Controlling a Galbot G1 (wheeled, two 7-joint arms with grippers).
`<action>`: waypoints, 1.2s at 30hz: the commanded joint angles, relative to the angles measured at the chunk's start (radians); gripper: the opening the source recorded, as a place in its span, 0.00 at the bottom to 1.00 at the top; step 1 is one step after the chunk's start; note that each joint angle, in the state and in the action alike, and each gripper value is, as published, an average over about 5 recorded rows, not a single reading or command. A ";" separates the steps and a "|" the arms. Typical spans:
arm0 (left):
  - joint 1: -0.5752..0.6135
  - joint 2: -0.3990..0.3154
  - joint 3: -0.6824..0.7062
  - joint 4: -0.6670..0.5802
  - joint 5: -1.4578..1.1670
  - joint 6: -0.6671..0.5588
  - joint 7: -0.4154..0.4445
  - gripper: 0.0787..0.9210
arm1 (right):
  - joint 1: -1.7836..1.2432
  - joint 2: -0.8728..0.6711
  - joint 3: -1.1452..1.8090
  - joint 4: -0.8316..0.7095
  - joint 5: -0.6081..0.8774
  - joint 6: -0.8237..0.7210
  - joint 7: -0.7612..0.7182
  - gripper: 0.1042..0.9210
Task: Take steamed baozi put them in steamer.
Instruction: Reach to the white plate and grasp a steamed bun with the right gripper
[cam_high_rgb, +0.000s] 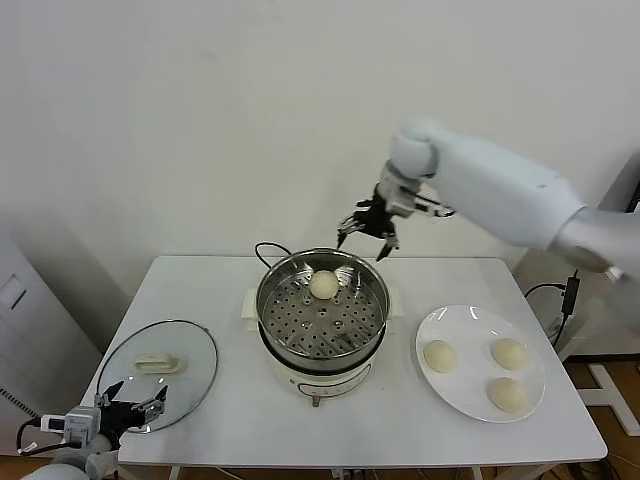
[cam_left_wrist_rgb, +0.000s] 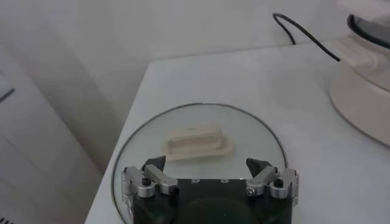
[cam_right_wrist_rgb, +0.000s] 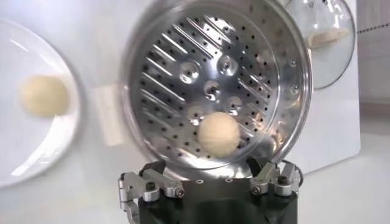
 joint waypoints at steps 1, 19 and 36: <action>0.002 0.000 0.001 -0.004 0.000 0.001 0.000 0.88 | 0.188 -0.262 -0.282 0.135 0.322 -0.692 0.010 0.88; 0.008 -0.007 -0.010 -0.008 0.000 0.000 -0.005 0.88 | -0.046 -0.487 -0.282 0.257 0.316 -0.804 0.133 0.88; 0.010 -0.012 -0.008 -0.006 0.002 0.002 -0.005 0.88 | -0.355 -0.431 -0.090 0.147 0.184 -0.815 0.180 0.88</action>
